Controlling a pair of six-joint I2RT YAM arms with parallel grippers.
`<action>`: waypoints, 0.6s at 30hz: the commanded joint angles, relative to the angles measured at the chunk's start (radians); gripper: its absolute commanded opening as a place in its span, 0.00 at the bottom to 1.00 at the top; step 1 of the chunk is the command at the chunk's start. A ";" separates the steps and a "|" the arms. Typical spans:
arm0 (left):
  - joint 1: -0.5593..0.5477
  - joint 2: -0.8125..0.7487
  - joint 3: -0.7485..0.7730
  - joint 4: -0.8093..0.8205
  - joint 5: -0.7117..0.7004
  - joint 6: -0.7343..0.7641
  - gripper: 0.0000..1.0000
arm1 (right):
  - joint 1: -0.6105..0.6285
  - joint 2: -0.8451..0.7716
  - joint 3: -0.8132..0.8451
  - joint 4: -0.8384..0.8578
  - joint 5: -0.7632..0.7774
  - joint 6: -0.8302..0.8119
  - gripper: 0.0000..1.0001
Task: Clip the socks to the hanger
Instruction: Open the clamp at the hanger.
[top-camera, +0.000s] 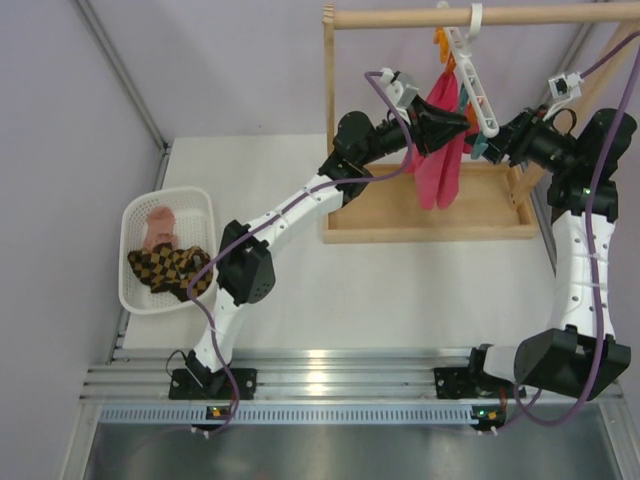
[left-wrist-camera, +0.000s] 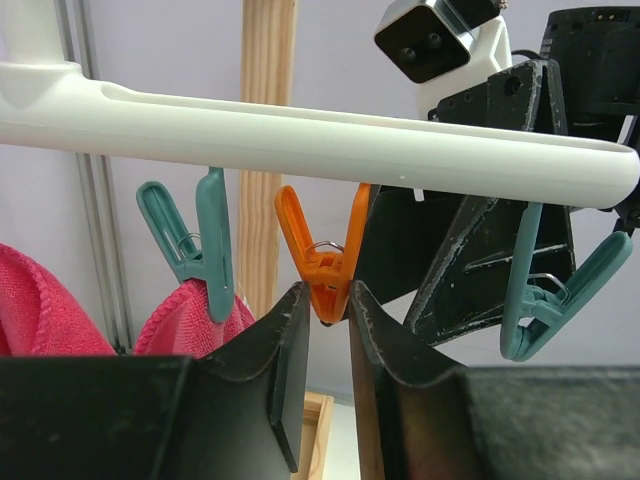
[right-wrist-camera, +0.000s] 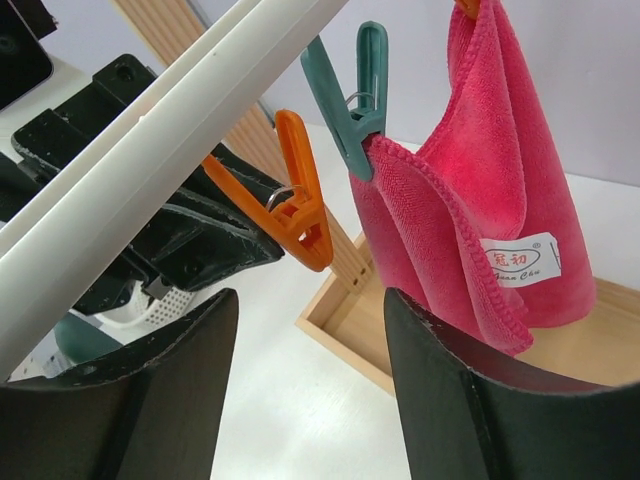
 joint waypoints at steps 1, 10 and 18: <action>-0.005 -0.003 0.037 0.063 0.019 -0.022 0.26 | -0.028 -0.008 0.043 0.050 -0.063 -0.037 0.61; -0.003 -0.005 0.033 0.051 -0.001 -0.028 0.69 | -0.045 0.078 0.133 0.134 -0.147 0.057 0.75; -0.003 0.020 0.044 0.063 0.011 -0.042 0.66 | 0.006 0.090 0.153 0.143 -0.153 0.052 0.84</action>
